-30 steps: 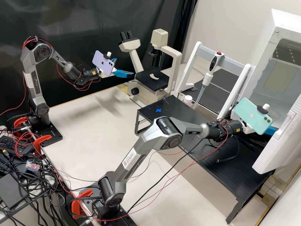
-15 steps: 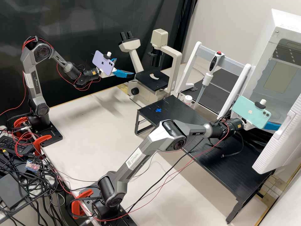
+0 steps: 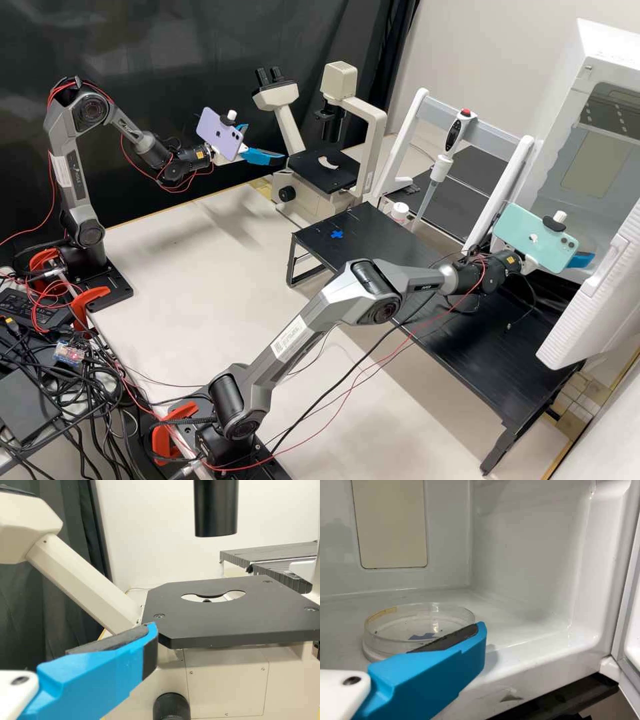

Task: Move the petri dish to the microscope

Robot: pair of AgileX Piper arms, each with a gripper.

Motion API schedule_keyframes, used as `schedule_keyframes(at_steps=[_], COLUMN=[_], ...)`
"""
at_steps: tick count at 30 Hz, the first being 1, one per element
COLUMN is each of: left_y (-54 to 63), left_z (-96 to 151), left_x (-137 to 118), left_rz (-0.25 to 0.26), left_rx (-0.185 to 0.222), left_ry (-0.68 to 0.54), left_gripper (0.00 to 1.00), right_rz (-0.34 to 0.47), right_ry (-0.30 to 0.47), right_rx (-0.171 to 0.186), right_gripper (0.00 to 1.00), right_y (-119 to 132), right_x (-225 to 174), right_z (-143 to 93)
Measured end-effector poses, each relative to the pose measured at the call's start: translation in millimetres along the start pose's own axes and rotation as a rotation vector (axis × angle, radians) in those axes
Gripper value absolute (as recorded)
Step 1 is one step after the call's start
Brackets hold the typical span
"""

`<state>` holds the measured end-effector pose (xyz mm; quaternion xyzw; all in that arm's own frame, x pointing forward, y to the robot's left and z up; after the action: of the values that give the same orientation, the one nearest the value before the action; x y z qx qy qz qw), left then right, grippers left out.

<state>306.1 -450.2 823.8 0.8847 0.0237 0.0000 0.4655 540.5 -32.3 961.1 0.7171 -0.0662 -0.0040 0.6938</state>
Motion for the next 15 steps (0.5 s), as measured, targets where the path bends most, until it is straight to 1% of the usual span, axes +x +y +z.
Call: schedule_keyframes(at_steps=[1,3,6,7,9,12,15], left_y=[0.0,0.0,0.0,0.0,0.0,0.0,0.0], left_z=[0.0,0.0,0.0,0.0,0.0,0.0,0.0], left_x=[0.0,0.0,0.0,0.0,0.0,0.0,0.0], left_rz=[0.0,0.0,0.0,0.0,0.0,0.0,0.0], left_rx=[0.0,0.0,0.0,0.0,0.0,0.0,0.0], left_ry=[0.0,0.0,0.0,0.0,0.0,0.0,0.0], left_gripper=[1.0,1.0,1.0,1.0,1.0,1.0,1.0], right_rz=[0.003,0.014,0.059,0.065,0.09,0.11,0.117], right_ry=[-0.003,-0.011,-0.037,-0.048,-0.084,-0.098,-0.093], right_rx=[0.003,-0.007,-0.05,-0.055,-0.073,-0.096,-0.107], right_gripper=[1.0,1.0,1.0,1.0,1.0,1.0,1.0], right_y=[2.1,7.2,21.1,23.1,35.8,46.9,53.3], right_x=[-0.8,-3.4,-10.8,-12.1,-17.4,-21.7,-22.1], right_z=[1.1,3.0,5.0,6.5,5.8,6.2,3.6])
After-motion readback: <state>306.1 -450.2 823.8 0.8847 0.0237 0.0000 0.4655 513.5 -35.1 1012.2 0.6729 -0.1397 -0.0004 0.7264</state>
